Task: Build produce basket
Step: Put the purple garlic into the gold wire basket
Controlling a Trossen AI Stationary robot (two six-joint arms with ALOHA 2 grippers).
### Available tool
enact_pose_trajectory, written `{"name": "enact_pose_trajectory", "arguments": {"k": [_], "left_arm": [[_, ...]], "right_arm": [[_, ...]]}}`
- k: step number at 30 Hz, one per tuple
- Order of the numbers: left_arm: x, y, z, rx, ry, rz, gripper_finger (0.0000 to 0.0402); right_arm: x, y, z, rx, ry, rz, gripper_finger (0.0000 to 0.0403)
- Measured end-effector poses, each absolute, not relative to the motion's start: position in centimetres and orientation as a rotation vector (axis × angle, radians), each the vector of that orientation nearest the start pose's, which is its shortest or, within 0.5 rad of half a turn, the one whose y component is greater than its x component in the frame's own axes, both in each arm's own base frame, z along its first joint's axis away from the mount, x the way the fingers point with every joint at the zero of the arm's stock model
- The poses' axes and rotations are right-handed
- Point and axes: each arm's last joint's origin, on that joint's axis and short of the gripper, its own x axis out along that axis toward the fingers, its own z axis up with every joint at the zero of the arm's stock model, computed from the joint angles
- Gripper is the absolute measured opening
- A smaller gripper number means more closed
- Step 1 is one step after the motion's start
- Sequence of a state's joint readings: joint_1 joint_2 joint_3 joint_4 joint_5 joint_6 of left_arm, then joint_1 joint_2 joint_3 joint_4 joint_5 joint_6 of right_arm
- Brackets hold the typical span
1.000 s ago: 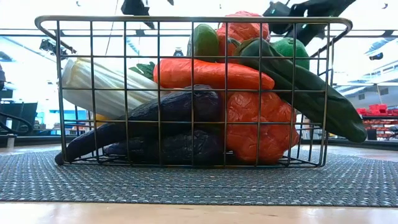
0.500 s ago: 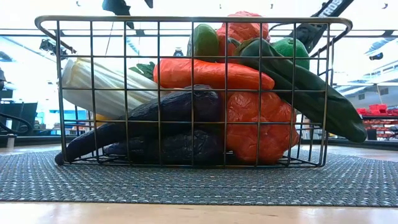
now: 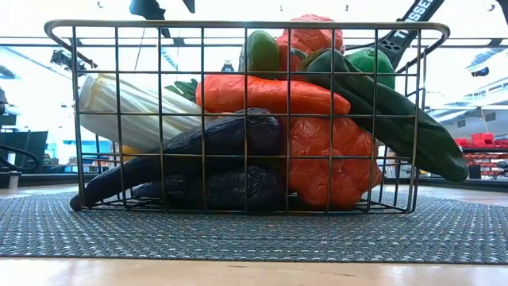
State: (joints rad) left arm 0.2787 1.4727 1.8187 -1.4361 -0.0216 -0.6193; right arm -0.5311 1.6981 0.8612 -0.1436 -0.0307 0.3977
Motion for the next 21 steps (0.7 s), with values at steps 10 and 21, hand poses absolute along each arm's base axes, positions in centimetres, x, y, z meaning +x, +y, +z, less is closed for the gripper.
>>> {"name": "enact_pose_trajectory", "arguments": {"k": [10, 21], "left_arm": [[23.9, 6.9, 42.0, -0.690, 0.973, 0.602, 0.0400], [23.4, 6.8, 41.7, -0.692, 1.038, 0.621, 0.0400]], "right_arm": [[27.1, -15.9, 14.6, 0.631, 0.855, -0.658, 0.0196], [26.9, -15.6, 22.4, 0.617, 0.629, -0.542, 0.0118]]}}
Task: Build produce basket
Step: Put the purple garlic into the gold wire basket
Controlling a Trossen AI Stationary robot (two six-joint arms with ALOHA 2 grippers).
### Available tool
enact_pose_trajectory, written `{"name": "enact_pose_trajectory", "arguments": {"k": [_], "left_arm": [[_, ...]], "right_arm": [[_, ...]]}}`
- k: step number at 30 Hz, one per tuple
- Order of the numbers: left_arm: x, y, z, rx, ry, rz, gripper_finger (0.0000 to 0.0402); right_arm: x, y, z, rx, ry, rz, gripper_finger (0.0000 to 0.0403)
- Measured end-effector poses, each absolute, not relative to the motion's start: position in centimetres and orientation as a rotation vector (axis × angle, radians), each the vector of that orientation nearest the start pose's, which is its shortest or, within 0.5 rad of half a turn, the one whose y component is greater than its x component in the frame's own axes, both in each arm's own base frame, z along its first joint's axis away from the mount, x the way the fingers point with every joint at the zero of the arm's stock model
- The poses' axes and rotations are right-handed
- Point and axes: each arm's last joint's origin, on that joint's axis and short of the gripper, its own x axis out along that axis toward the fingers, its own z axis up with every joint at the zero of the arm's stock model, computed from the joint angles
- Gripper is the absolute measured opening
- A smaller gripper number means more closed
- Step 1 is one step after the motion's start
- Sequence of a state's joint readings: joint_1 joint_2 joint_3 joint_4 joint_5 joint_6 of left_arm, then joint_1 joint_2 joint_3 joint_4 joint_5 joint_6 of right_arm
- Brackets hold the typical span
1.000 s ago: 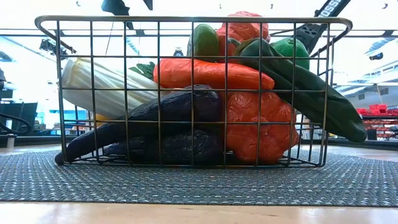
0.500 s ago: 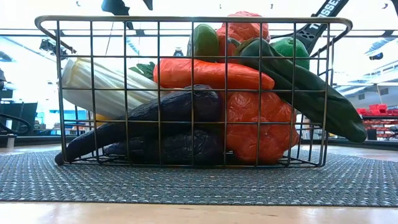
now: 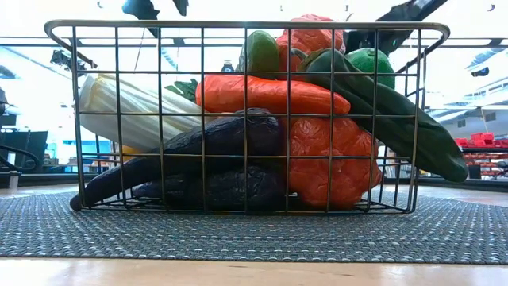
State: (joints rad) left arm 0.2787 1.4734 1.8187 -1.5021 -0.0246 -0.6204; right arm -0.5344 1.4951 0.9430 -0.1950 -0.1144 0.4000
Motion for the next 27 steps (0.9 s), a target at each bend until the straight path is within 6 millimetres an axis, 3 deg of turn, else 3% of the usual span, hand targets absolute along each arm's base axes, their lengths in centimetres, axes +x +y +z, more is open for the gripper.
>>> {"name": "enact_pose_trajectory", "arguments": {"k": [5, 11, 14, 22, 27], "left_arm": [[23.2, 6.8, 41.7, -0.663, 1.048, 0.645, 0.0400], [23.2, 6.9, 41.7, -0.672, 1.025, 0.696, 0.0400], [23.0, 6.8, 42.6, -0.698, 0.975, 0.699, 0.0400], [20.7, 6.2, 48.7, -0.723, 0.703, 0.628, 0.0400], [19.5, 5.8, 50.8, -0.728, 0.601, 0.611, 0.0400]], "right_arm": [[26.5, -13.8, 28.0, 0.652, 0.497, -0.395, 0.0094], [26.8, -9.4, 31.5, 0.644, 0.531, -0.248, 0.0082], [27.5, -6.8, 32.3, 0.614, 0.588, -0.206, 0.0080], [29.0, -0.7, 34.4, 0.548, 0.610, -0.194, 0.0080], [29.7, 2.4, 33.1, 0.521, 0.688, -0.204, 0.0079]]}}
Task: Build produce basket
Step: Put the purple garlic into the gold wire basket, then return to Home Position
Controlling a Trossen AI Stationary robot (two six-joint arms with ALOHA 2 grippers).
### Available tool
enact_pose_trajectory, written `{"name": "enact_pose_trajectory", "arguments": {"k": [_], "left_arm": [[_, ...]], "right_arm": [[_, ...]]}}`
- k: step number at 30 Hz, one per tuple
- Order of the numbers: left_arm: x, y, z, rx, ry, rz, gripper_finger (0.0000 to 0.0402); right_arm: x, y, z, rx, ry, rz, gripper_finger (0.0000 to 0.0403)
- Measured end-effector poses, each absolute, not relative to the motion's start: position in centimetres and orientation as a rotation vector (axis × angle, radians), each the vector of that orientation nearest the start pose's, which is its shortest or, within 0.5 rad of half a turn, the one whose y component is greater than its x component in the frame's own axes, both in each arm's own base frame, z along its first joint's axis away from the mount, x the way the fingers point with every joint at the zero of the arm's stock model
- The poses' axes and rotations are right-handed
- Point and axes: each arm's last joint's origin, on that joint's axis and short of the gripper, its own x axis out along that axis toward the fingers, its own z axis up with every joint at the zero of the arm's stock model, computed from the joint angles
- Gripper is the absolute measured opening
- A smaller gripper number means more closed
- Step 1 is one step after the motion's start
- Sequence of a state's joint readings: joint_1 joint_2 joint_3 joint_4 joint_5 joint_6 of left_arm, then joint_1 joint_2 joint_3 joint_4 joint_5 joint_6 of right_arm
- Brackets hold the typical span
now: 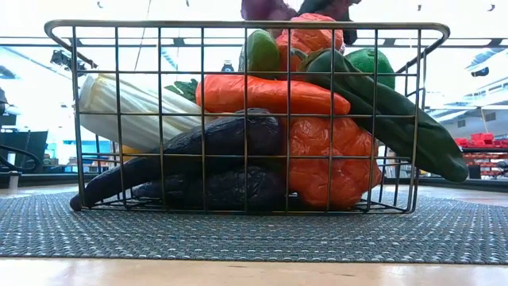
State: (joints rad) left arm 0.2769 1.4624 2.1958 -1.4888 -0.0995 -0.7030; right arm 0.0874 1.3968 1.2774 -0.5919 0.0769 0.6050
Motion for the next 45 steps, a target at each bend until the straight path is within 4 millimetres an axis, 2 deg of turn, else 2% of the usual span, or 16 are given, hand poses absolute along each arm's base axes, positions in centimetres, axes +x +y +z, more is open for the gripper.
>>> {"name": "enact_pose_trajectory", "arguments": {"k": [5, 9, 14, 23, 30, 37, 40, 43, 45], "left_arm": [[19.7, 5.3, 51.5, -0.774, 0.524, 0.609, 0.0400], [20.2, 4.4, 51.7, -0.784, 0.513, 0.565, 0.0400], [20.5, 3.2, 51.7, -0.766, 0.532, 0.510, 0.0400], [20.0, 1.9, 51.6, -0.713, 0.585, 0.459, 0.0400], [19.7, 0.7, 51.1, -0.663, 0.666, 0.420, 0.0400], [19.4, 0.7, 50.6, -0.621, 0.699, 0.491, 0.0400], [19.6, 0.7, 50.4, -0.600, 0.716, 0.487, 0.0400], [19.6, 0.2, 50.5, -0.508, 0.712, 0.469, 0.0400], [18.8, -0.5, 50.8, -0.438, 0.679, 0.480, 0.0400]], "right_arm": [[30.5, 4.3, 30.8, 0.509, 0.817, -0.210, 0.0079], [31.0, 5.2, 30.1, 0.527, 0.839, -0.207, 0.0079], [30.7, 5.6, 30.4, 0.586, 0.828, -0.220, 0.0090], [30.1, 5.7, 31.3, 0.602, 0.790, -0.201, 0.0152], [29.8, 6.2, 31.3, 0.601, 0.810, -0.183, 0.0166], [29.0, 6.1, 32.6, 0.671, 0.756, -0.190, 0.0165], [28.2, 5.9, 33.7, 0.698, 0.705, -0.176, 0.0166], [27.1, 5.6, 35.3, 0.729, 0.630, -0.151, 0.0166], [26.2, 5.3, 36.5, 0.740, 0.558, -0.156, 0.0164]]}}
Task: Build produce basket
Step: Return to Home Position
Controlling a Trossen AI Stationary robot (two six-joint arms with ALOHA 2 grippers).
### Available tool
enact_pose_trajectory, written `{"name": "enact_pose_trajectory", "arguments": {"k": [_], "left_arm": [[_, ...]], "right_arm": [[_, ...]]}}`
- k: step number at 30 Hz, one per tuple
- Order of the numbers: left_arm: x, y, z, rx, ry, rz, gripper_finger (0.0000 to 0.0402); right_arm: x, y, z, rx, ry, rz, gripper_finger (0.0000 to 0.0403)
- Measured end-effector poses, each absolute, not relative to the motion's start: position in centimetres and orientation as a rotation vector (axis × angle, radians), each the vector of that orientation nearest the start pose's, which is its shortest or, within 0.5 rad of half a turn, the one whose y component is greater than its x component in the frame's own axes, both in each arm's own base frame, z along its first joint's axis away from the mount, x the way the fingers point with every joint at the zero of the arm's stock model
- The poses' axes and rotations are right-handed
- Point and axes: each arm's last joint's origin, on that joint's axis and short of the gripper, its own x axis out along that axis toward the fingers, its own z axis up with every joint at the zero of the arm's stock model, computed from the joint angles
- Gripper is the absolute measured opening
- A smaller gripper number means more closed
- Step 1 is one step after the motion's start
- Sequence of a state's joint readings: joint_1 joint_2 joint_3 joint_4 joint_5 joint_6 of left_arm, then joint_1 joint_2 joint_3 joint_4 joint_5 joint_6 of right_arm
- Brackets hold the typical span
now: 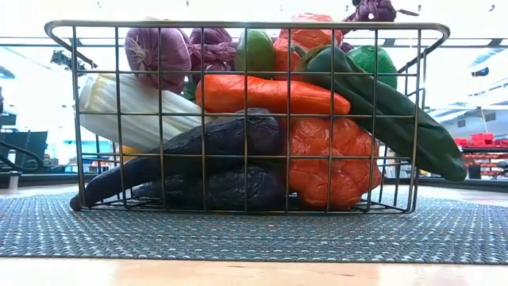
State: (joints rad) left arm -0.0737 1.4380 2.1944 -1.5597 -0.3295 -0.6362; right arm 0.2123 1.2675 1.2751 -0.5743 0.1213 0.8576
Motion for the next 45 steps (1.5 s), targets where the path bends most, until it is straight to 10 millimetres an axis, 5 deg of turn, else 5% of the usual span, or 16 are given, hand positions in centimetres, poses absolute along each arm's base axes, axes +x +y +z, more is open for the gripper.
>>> {"name": "enact_pose_trajectory", "arguments": {"k": [6, 10, 16, 25, 31, 45], "left_arm": [[13.1, -2.2, 51.1, -0.372, 0.468, 0.603, 0.0400], [10.2, -3.3, 48.2, -0.422, 0.342, 0.543, 0.0400], [8.6, -3.7, 42.2, -0.531, 0.072, 0.358, 0.0400], [5.9, -1.5, 34.3, -0.687, -0.359, 0.091, 0.0400], [5.1, -0.8, 30.7, -0.708, -0.395, 0.063, 0.0400], [8.0, -1.3, 24.2, -0.618, -0.310, 0.163, 0.0400]], "right_arm": [[22.1, 4.7, 40.6, 0.653, 0.261, -0.261, 0.0147], [19.8, 4.7, 41.9, 0.566, 0.162, -0.343, 0.0133], [17.9, 5.0, 42.0, 0.497, 0.097, -0.394, 0.0111], [14.7, 4.6, 37.7, 0.614, -0.086, -0.357, 0.0037], [13.2, 4.0, 32.9, 0.687, -0.258, -0.290, 0.0009], [9.0, 1.8, 24.2, 0.740, -0.486, -0.242, 0.0004]]}}
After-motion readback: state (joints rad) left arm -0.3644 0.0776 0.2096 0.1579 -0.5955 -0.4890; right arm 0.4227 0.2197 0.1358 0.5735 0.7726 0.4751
